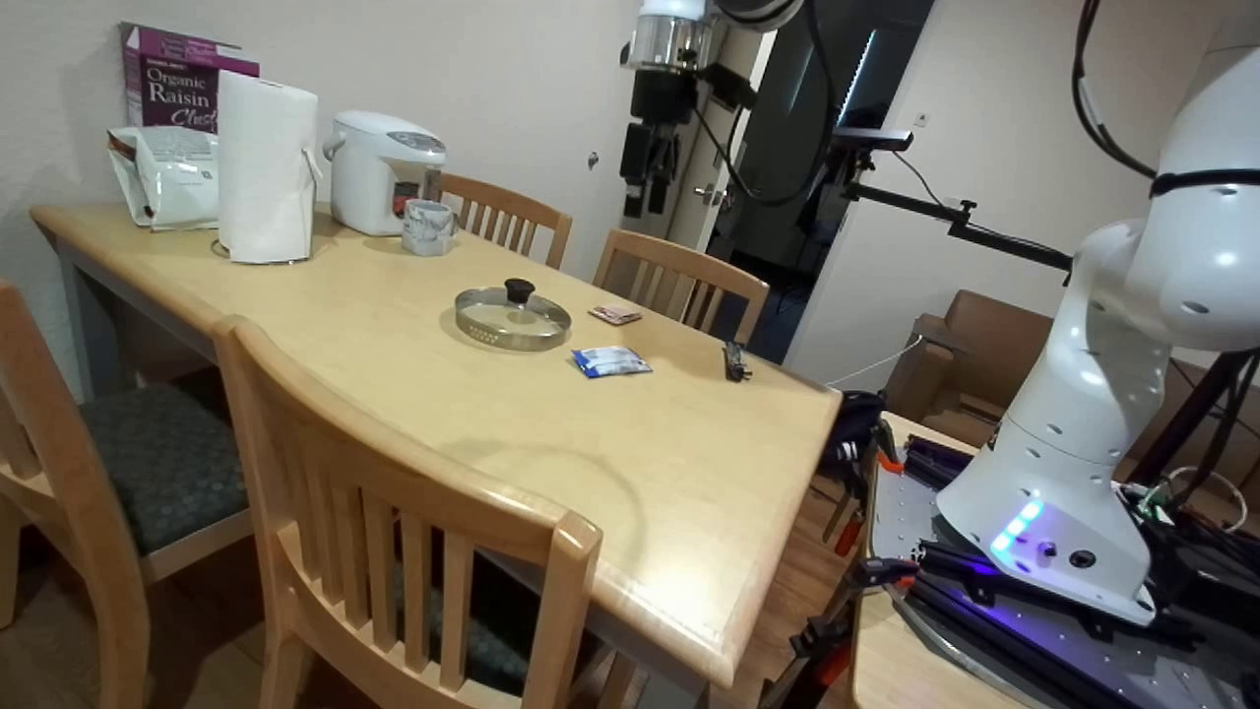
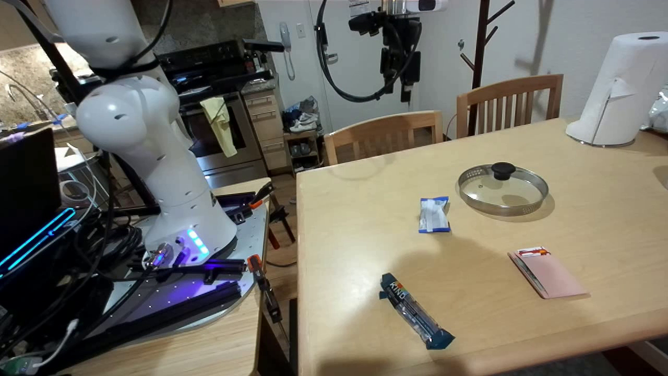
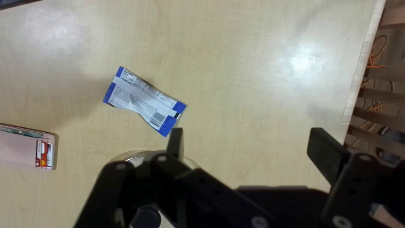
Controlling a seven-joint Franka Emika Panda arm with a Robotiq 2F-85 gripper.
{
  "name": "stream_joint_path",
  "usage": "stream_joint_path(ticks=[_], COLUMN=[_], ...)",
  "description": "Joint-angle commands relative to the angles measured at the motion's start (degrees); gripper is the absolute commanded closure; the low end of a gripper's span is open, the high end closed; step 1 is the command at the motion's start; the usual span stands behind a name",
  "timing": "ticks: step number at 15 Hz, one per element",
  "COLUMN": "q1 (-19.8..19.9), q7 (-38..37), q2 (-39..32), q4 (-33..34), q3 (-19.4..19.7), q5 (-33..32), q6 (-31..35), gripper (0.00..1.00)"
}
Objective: Place the glass lid on top of the white packet
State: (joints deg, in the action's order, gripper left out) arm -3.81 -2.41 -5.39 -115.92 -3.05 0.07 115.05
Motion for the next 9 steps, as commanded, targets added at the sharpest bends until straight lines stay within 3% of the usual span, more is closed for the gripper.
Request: stream_joint_path(ticks=[1, 9], q1=[0.22, 0.15], q7=[-0.36, -1.56], q2=[-1.32, -1.69], q4=[2.19, 2.74], q3=[-0.06, -0.04], q5=[1.45, 1.76], q6=[-1.20, -1.33], gripper=[0.00, 0.00])
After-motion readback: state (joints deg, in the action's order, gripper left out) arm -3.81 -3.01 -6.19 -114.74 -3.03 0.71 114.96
